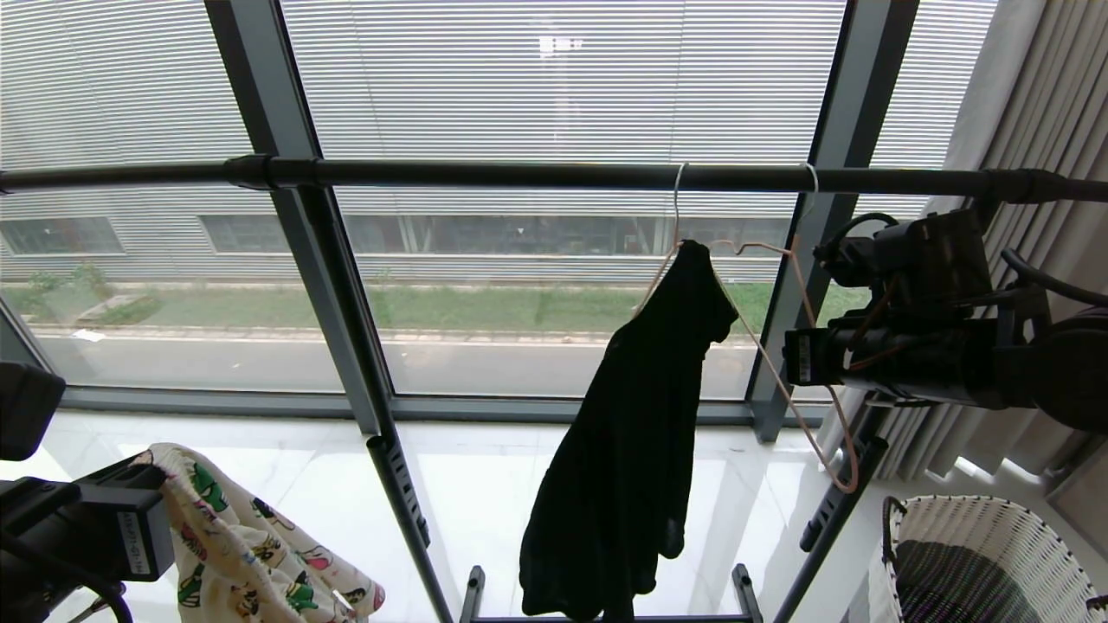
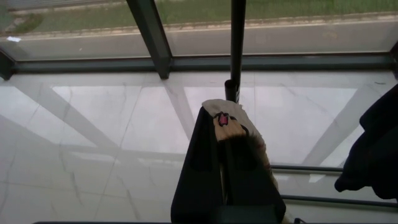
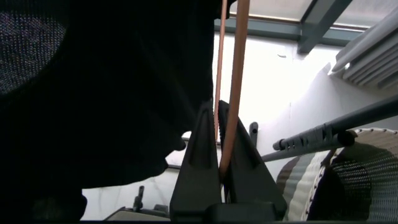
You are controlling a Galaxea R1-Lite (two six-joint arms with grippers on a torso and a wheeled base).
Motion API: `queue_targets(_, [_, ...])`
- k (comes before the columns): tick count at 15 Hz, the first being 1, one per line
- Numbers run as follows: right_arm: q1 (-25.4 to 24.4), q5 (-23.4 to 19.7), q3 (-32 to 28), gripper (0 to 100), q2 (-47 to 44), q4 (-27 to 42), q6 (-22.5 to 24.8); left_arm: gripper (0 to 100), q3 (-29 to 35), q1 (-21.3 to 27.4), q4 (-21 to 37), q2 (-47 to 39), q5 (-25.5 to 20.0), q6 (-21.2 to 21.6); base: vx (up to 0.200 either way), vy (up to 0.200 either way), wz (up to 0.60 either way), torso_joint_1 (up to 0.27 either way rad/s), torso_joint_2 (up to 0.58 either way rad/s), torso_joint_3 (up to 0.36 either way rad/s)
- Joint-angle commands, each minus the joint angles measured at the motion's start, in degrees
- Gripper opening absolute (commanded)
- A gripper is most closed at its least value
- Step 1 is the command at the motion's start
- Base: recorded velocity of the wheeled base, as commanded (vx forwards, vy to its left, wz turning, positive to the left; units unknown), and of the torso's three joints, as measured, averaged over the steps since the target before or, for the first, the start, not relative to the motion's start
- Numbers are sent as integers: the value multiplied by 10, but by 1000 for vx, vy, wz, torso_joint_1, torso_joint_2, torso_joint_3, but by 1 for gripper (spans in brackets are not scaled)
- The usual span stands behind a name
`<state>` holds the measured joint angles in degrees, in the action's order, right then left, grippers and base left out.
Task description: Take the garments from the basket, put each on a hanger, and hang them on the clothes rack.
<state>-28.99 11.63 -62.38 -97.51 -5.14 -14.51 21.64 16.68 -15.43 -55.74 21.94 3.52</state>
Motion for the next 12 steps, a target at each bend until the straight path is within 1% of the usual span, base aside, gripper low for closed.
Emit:
queue_targets(1, [0,0,0,0,4,-1,0,0,0,0,0,0,0,0,0,0,0,0,0,0])
queue_targets(4, [0,1,1,0,18,-4,3,0,0,0,0,1,0,0,0,0,0,0,0,0])
queue_targets(6, [-1,11,1,0,34,-6,4,0,0,0,0,1,0,0,0,0,0,0,0,0])
queue_targets(7, [-3,19,1,0,41,-14,4,0,0,0,0,1,0,-1,0,0,0,0,0,0])
queue_targets(8, [-5,26,8,0,45,-36,4,0,0,0,0,1,0,-1,0,0,0,0,0,0])
queue_targets(10, [-14,50,58,0,59,-98,34,0,-1,0,0,0,0,-1,0,0,0,0,0,0])
queue_targets(12, [-21,55,127,0,74,-177,66,0,-1,0,0,1,0,-1,0,0,0,0,0,0])
